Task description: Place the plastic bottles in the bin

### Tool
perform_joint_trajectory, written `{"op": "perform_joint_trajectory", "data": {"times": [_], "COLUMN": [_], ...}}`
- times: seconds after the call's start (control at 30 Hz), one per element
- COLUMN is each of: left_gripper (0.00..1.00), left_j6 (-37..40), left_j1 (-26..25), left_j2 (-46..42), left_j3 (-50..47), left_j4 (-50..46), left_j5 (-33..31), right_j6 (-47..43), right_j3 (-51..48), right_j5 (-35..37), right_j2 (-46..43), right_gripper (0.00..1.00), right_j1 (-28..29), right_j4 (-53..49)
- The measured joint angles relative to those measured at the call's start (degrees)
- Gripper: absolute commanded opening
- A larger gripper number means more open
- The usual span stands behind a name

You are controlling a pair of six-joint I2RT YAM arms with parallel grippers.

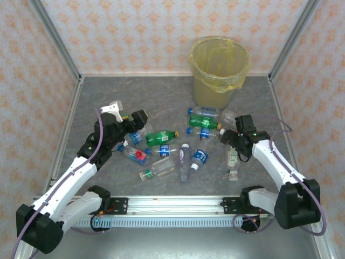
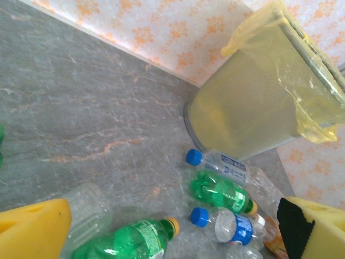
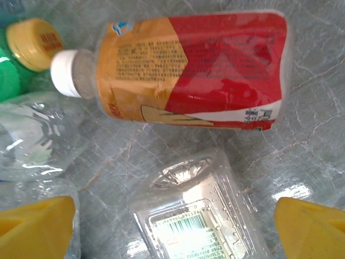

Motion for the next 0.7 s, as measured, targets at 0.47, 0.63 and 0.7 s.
{"op": "perform_joint_trajectory", "data": {"times": [0.47,0.63,0.7], "left_gripper": [0.99,0.99,0.99], "left_j6": [-1.51,-1.49,-1.49], "left_j1": [0.0,0.0,0.0], "left_j2": [-1.31,-1.14,-0.79], "left_j3": [-3.85,-3.85,-3.85], "left_j4": [3.91,5.38,5.6], "left_j5": [8.85,9.92,10.34], "right_j6": [3.91,5.22,5.49], "right_j3": [-0.66,-2.49,-2.69], "right_j5": [0.24,0.68,0.85], "right_j2": [1.16,1.18,1.18], "right_gripper": [0.81,0.82,0.83], "right_j1": [5.16,6.12,6.27], "right_j4": [-0.98,-0.85,-0.85]}}
